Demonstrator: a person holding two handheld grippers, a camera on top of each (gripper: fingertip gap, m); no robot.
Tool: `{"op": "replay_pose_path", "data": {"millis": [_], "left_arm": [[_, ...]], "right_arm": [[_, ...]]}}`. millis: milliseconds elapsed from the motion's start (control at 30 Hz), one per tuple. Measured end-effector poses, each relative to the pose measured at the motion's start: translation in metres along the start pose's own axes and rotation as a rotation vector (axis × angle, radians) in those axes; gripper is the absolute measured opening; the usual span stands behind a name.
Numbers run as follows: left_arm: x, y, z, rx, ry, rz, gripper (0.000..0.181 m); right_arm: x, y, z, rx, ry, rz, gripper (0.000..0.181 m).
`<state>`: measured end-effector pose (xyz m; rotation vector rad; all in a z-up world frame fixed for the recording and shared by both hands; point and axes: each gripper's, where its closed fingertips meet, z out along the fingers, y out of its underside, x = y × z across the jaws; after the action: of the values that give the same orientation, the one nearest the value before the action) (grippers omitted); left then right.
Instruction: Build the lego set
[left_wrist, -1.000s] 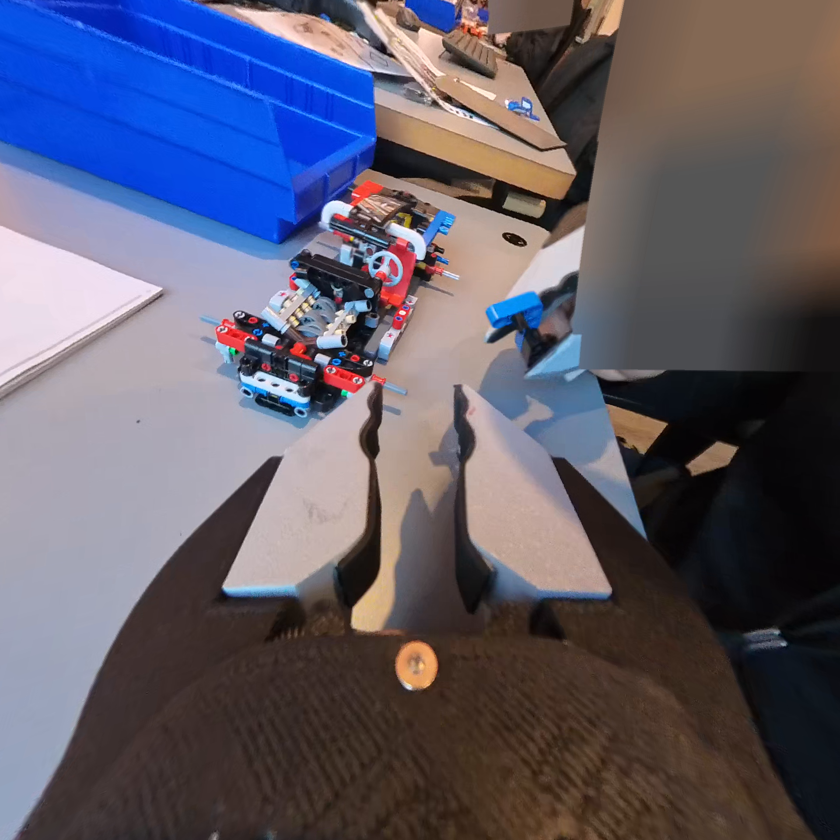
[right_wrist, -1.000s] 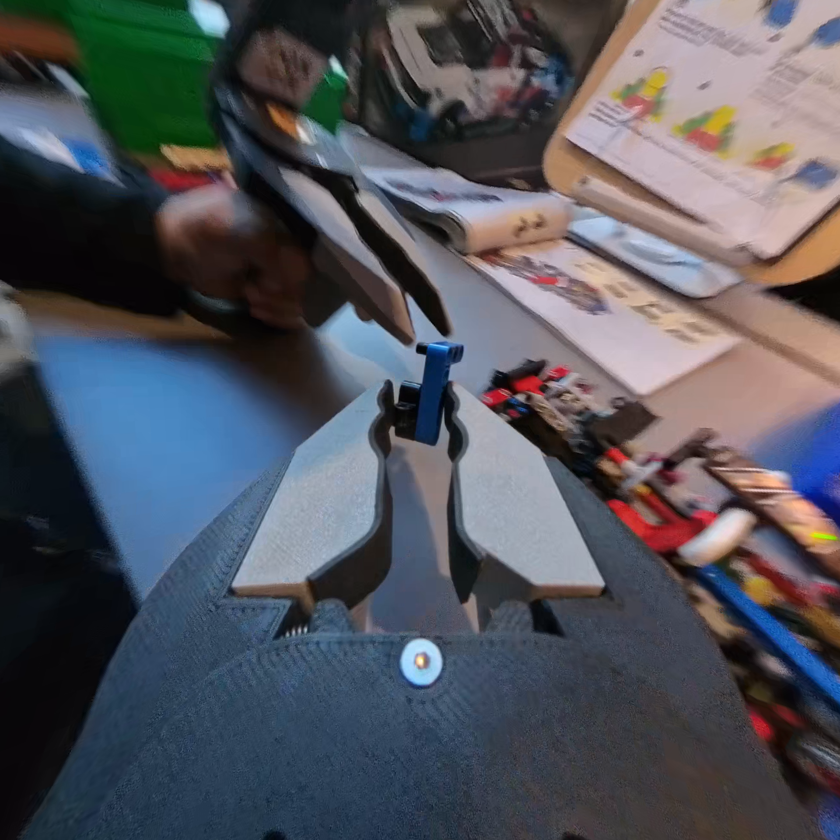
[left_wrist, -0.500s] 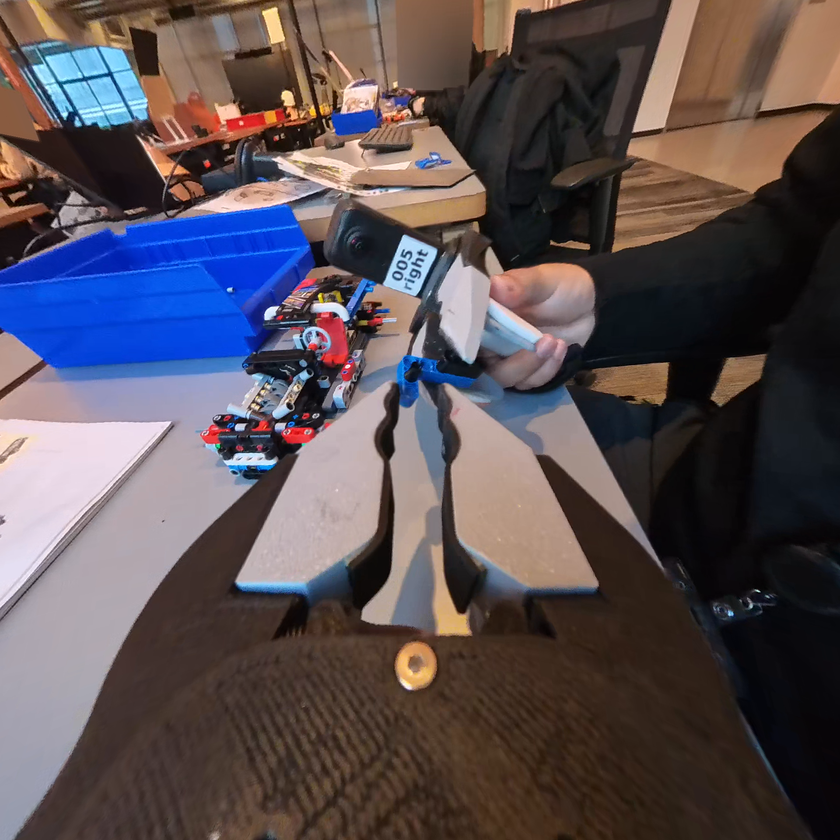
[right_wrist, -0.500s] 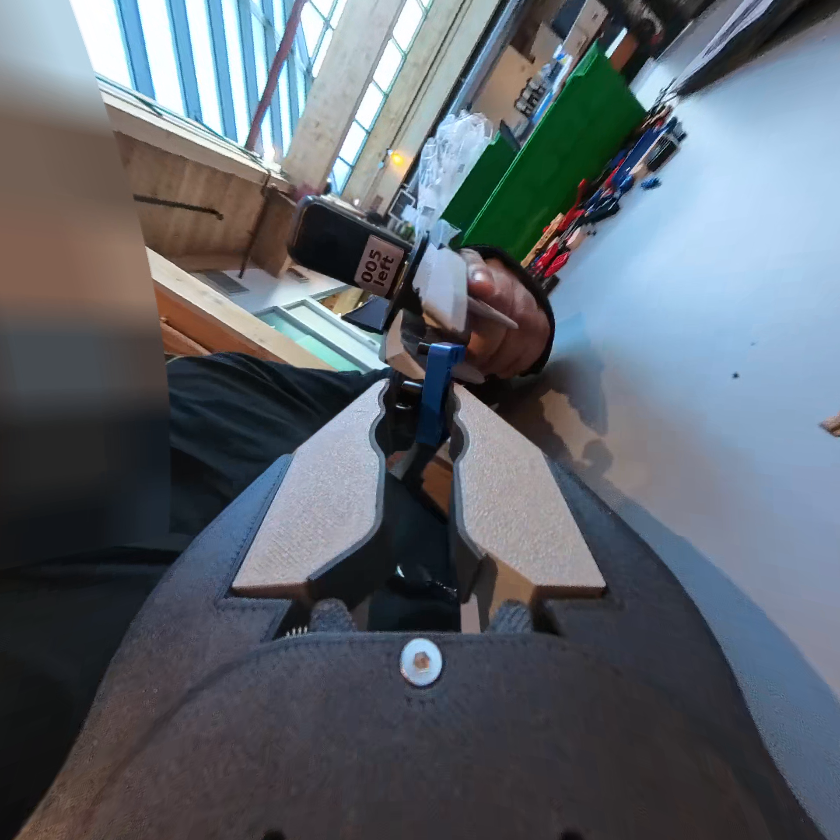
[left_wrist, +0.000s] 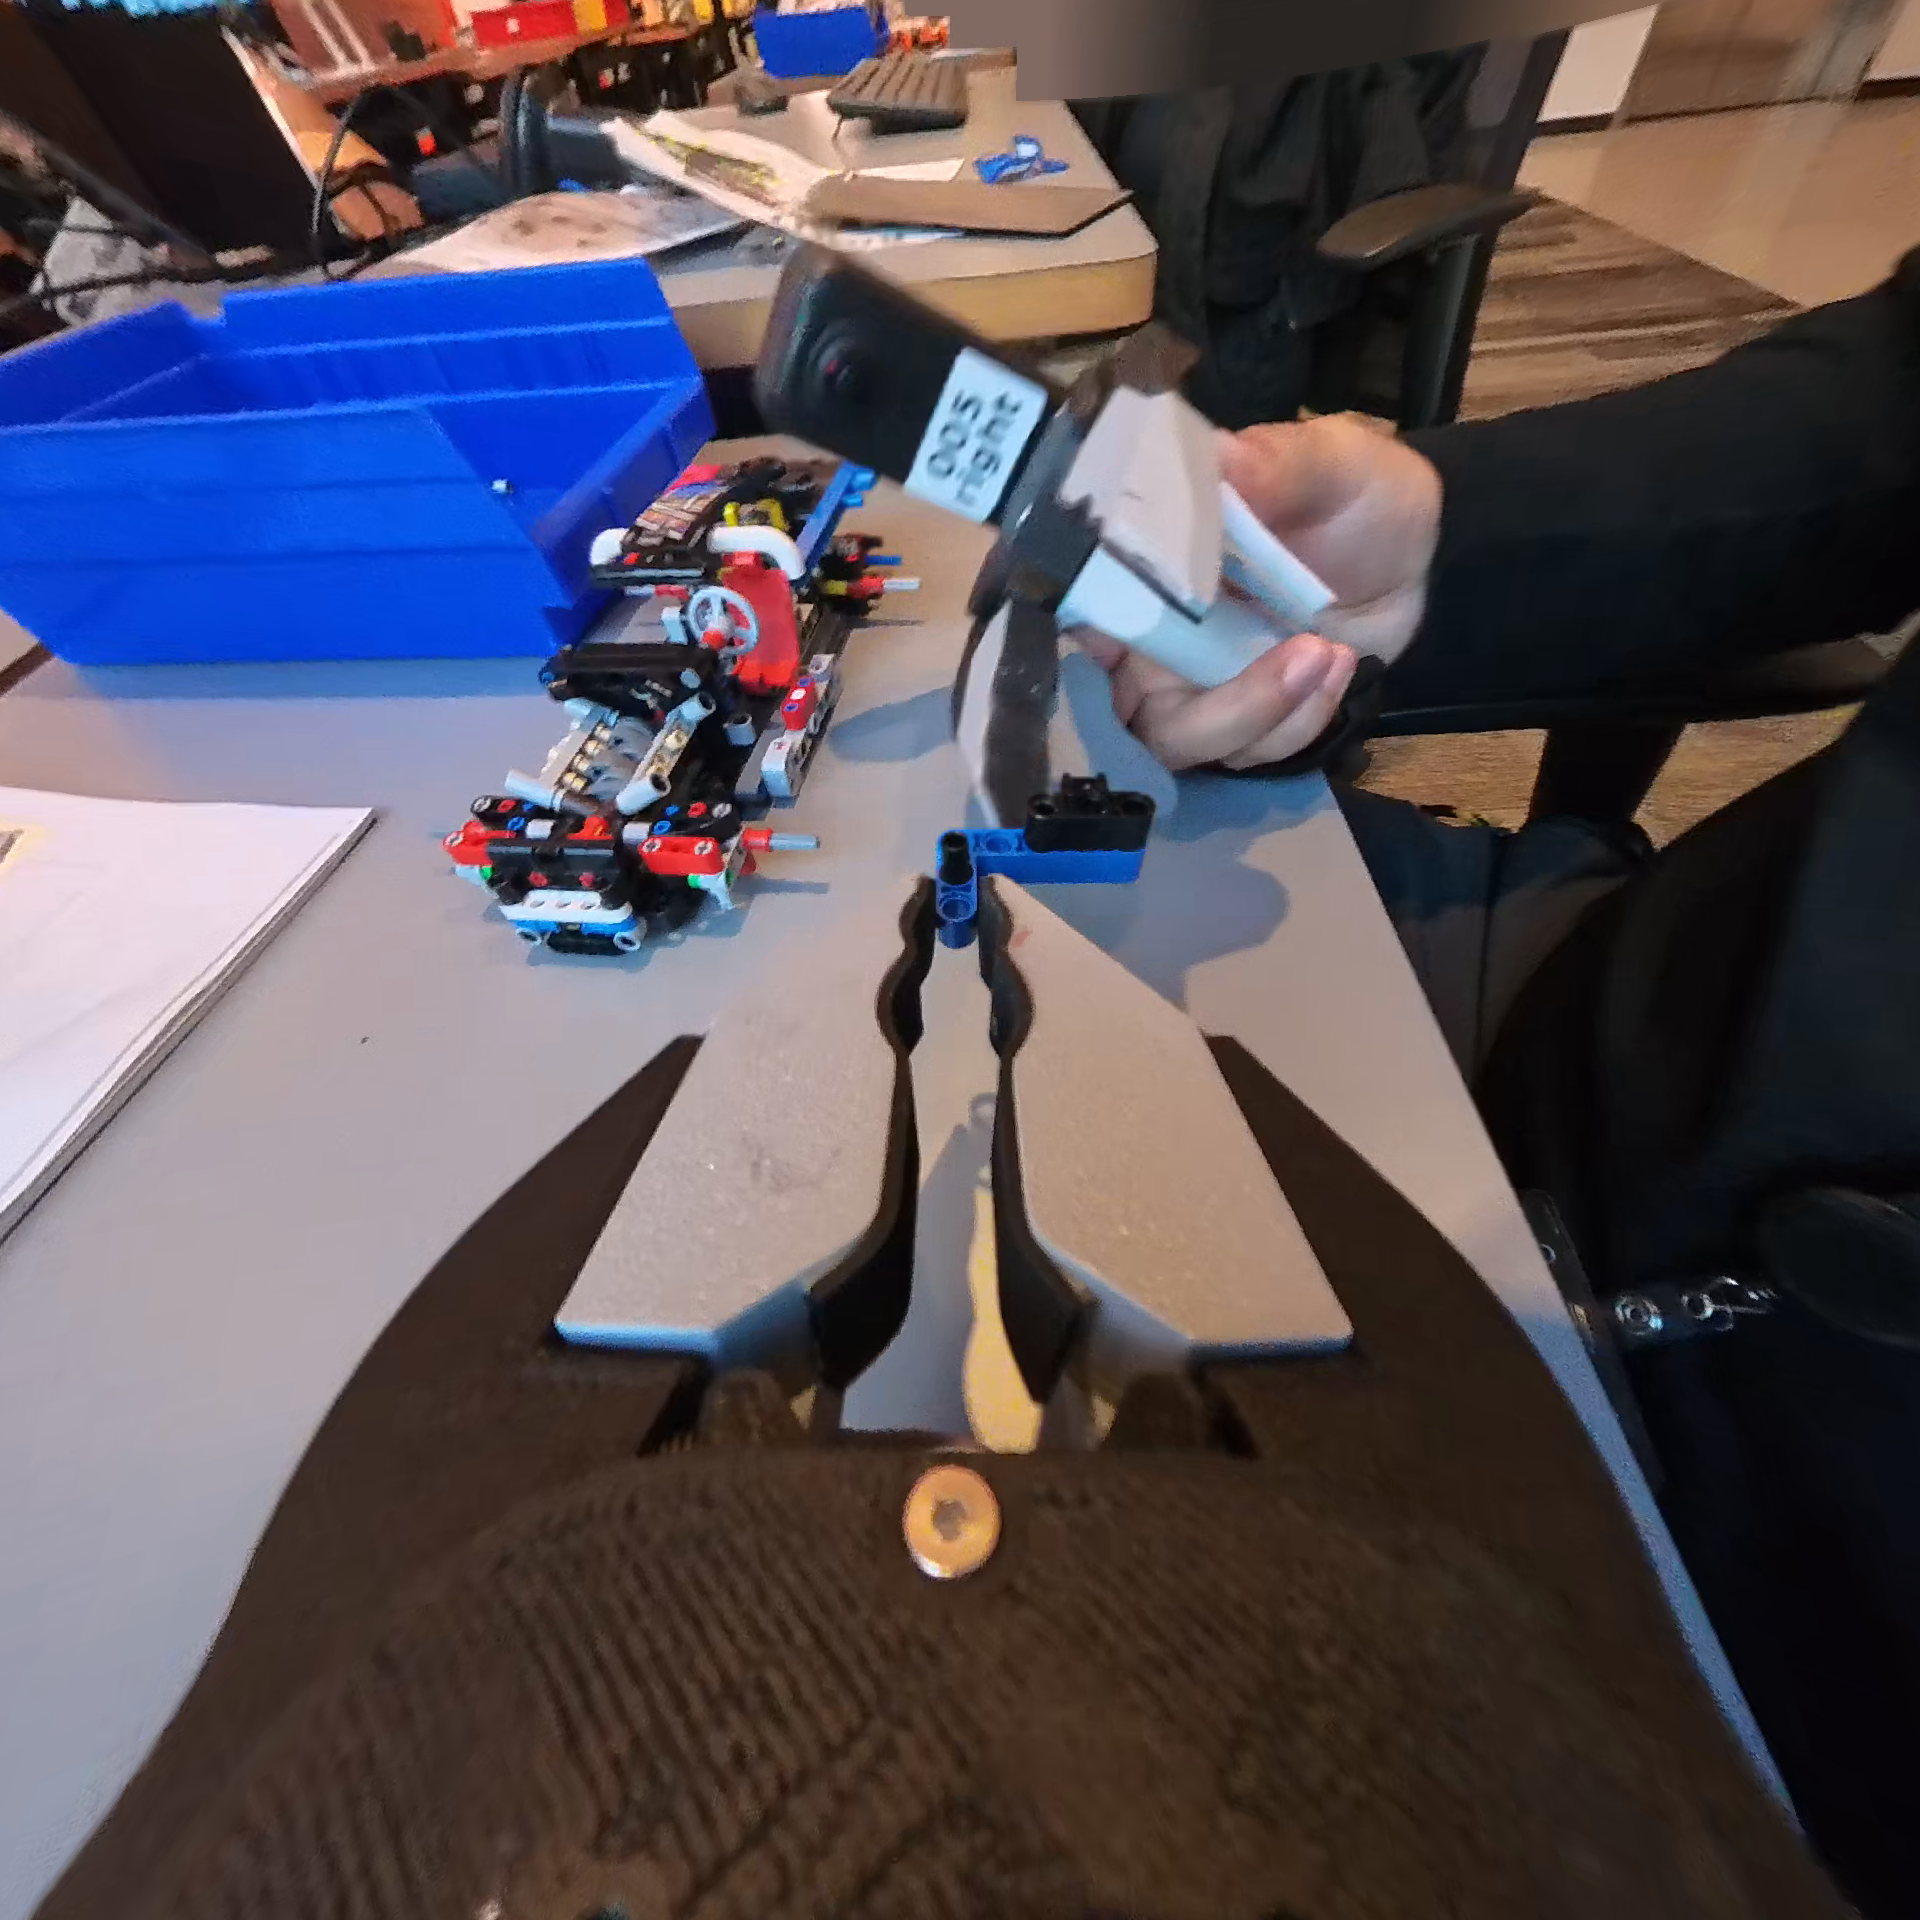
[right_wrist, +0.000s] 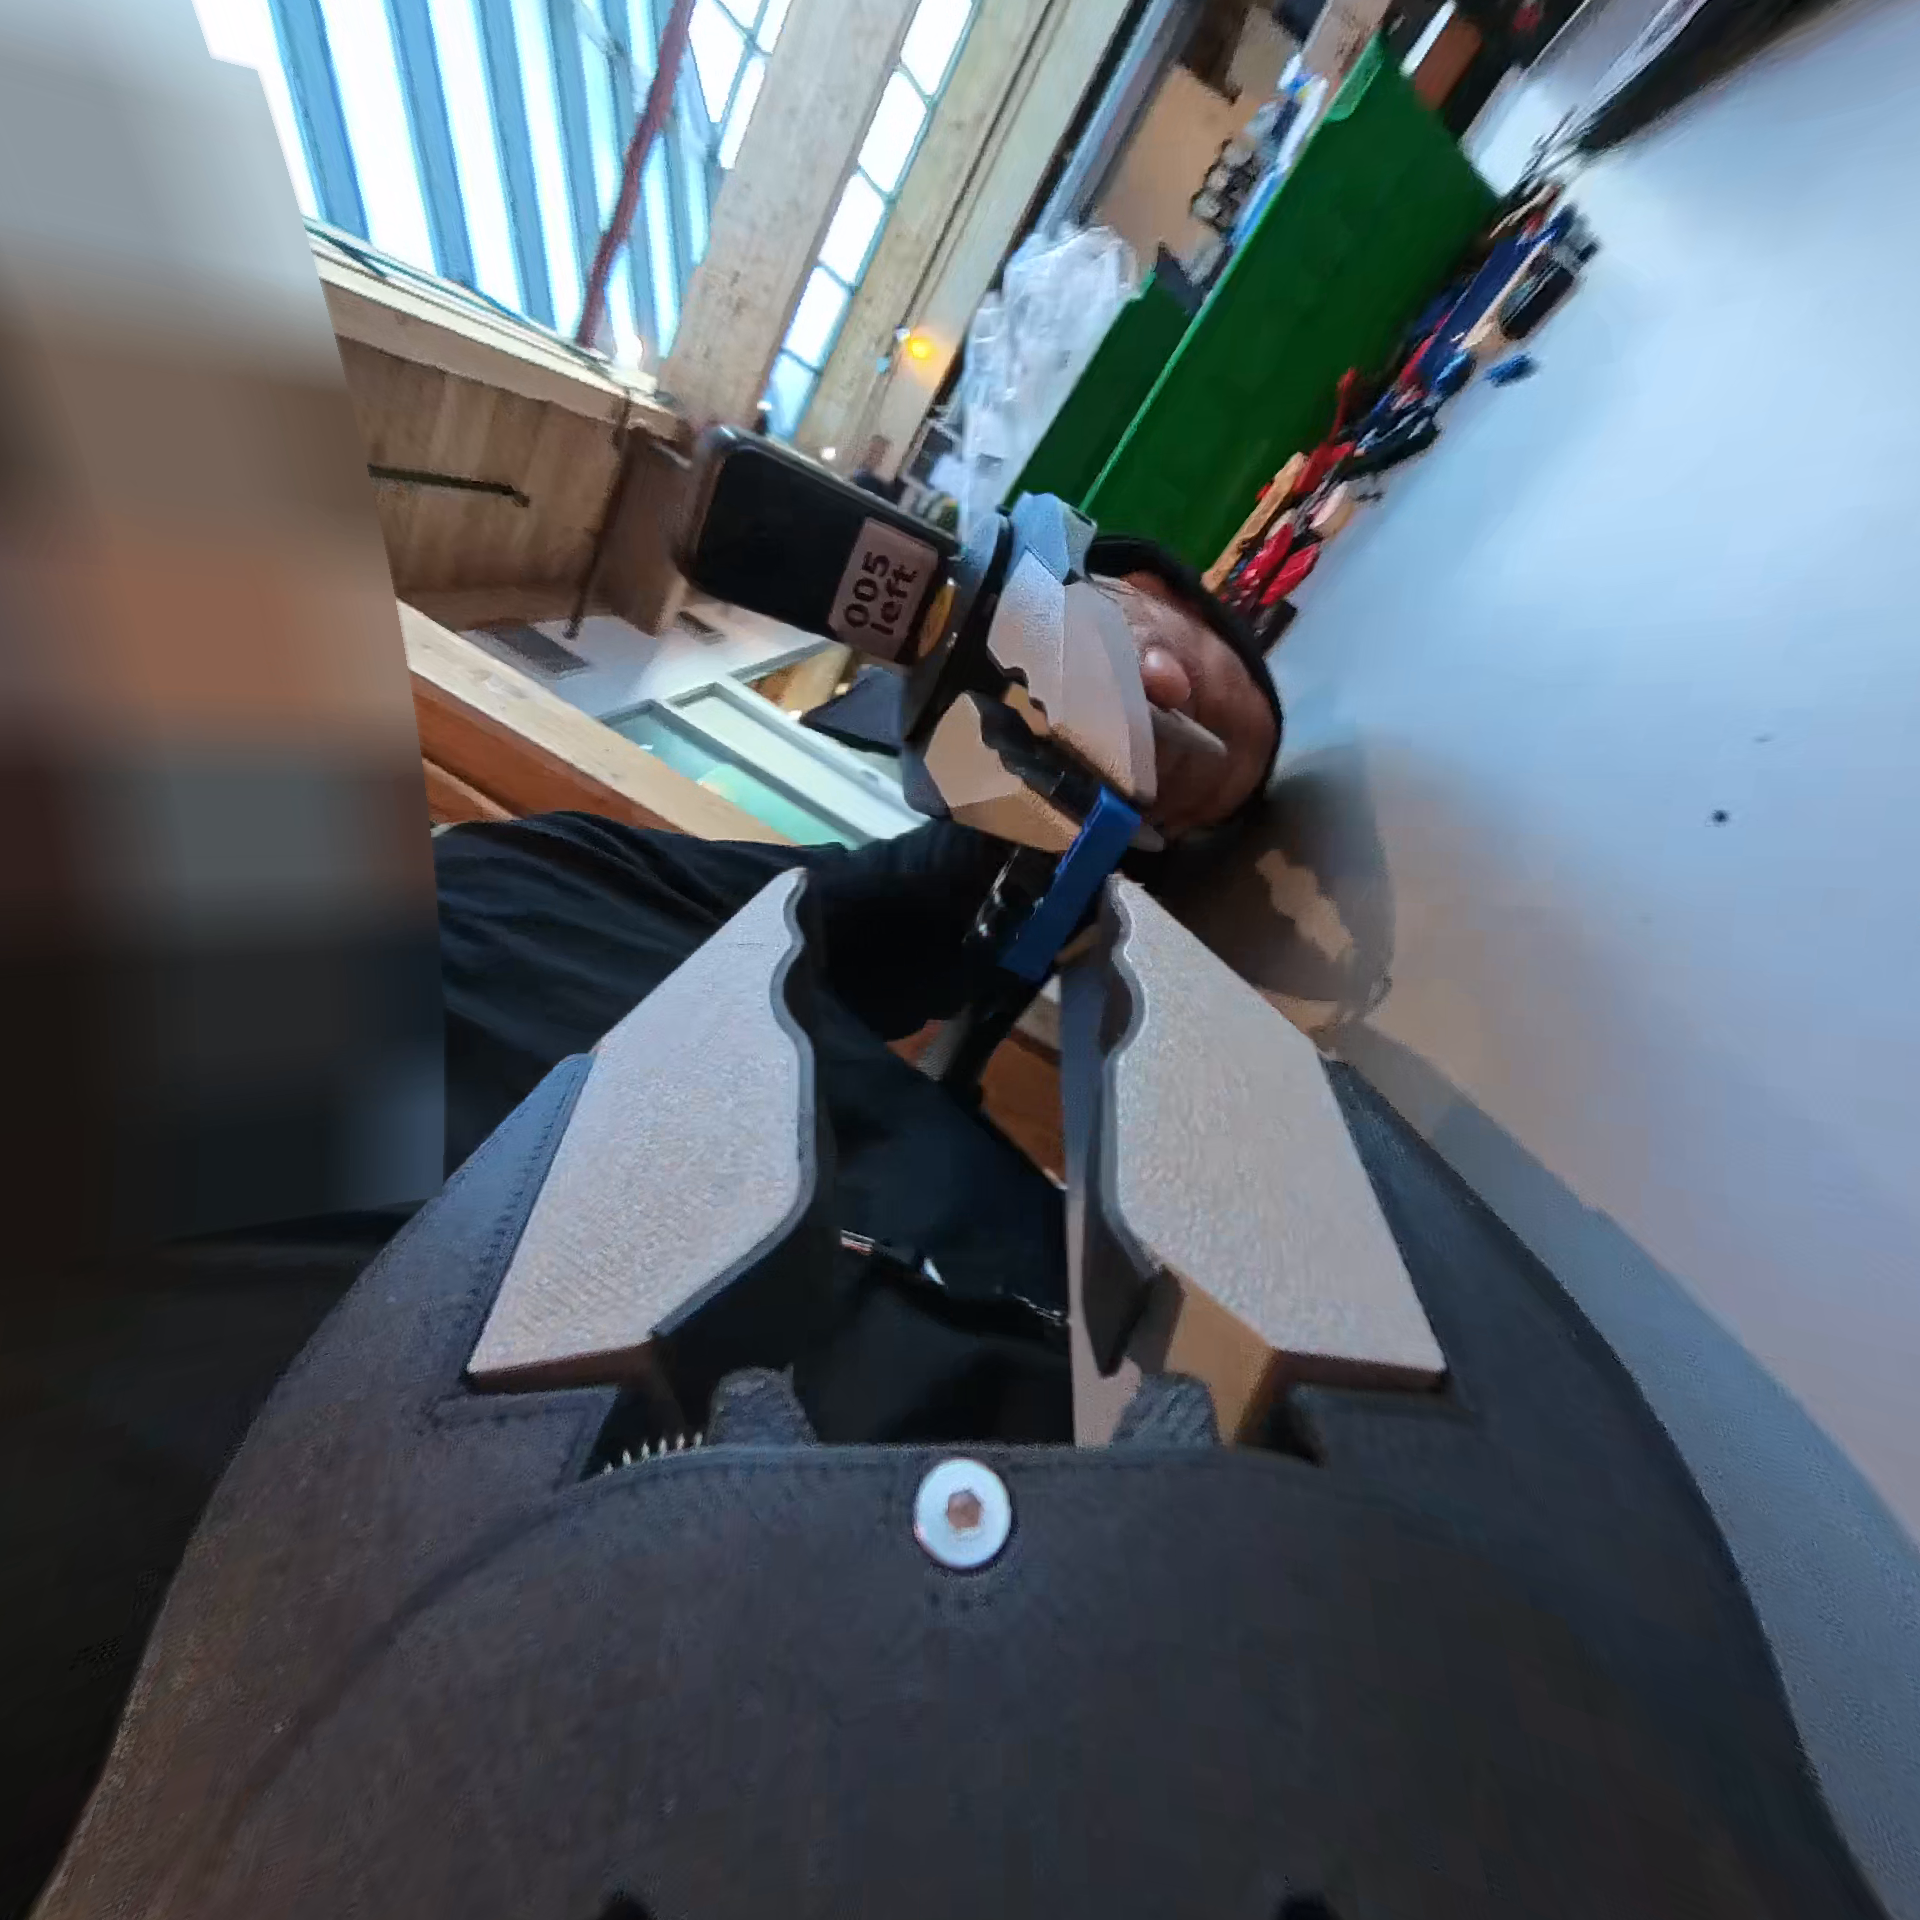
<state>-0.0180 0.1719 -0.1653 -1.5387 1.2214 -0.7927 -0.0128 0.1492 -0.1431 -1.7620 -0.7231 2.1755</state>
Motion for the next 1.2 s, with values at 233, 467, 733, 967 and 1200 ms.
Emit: {"op": "replay_pose_path", "data": {"millis": [233, 467, 733, 967, 1200], "left_arm": [[-0.013, -0.004, -0.004, 0.028, -0.123, 0.061, 0.005], [-0.067, -0.001, -0.028, 0.04, -0.43, 0.098, 0.005], [-0.057, -0.047, -0.052, 0.337, -0.461, 0.326, 0.005], [-0.024, -0.056, -0.042, 0.368, -0.381, 0.427, 0.005], [-0.032, -0.06, -0.054, 0.381, -0.415, 0.445, 0.005]], "right_arm": [[0.012, 0.012, -0.013, -0.056, 0.235, -0.193, 0.038], [-0.003, 0.005, -0.007, -0.027, 0.071, -0.195, 0.037], [-0.006, -0.023, -0.004, 0.06, 0.05, -0.323, 0.038], [-0.031, -0.029, 0.029, -0.045, -0.216, -0.227, 0.038], [-0.027, -0.04, 0.041, -0.034, -0.28, -0.162, 0.017]]}}
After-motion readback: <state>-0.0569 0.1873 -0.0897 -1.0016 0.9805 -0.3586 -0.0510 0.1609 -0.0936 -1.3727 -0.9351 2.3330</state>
